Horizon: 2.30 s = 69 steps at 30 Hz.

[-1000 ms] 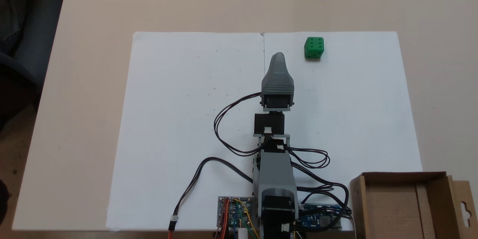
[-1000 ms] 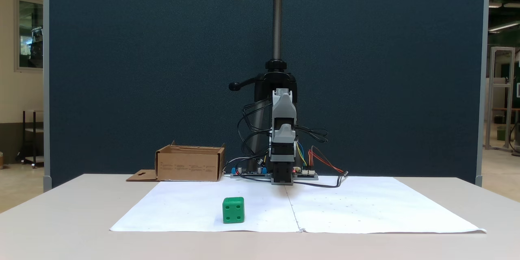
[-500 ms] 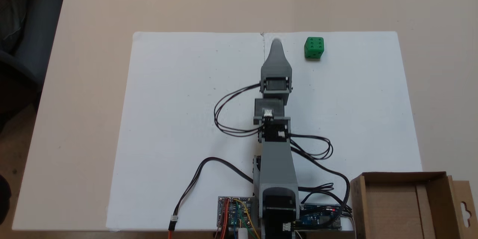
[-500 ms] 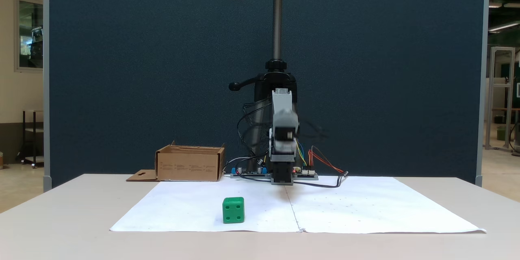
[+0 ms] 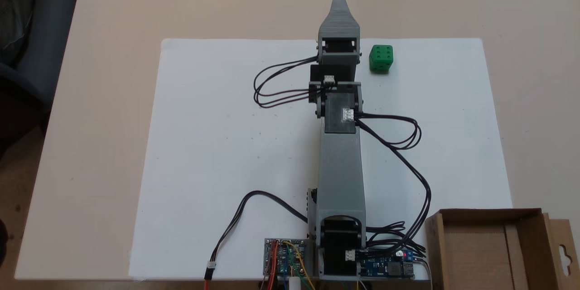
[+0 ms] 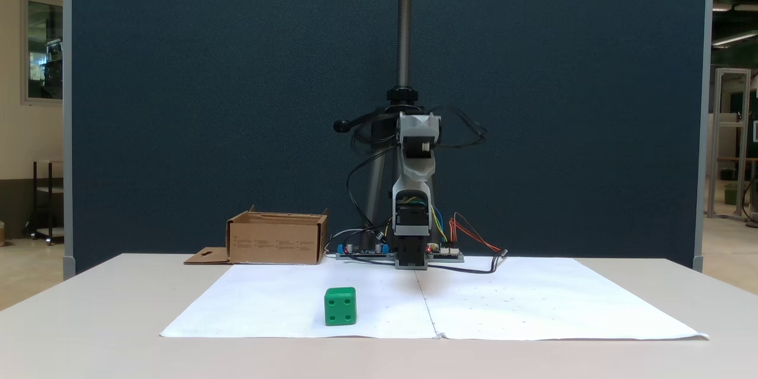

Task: Grasp a green dice and put it in the bin.

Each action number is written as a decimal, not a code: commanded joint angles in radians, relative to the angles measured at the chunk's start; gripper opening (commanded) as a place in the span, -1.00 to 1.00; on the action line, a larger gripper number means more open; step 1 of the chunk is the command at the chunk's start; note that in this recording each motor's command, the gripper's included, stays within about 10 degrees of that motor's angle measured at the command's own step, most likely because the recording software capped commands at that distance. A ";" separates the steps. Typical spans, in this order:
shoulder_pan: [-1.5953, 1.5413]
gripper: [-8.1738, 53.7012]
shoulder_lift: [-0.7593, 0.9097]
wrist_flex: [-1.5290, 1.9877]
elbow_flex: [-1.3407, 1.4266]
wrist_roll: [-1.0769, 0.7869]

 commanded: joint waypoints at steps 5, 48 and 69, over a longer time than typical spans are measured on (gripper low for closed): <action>0.084 0.66 -0.172 0.388 -0.380 -0.052; 0.212 0.68 -0.867 1.583 -1.463 -0.112; 0.383 0.79 -1.043 1.589 -1.621 -0.356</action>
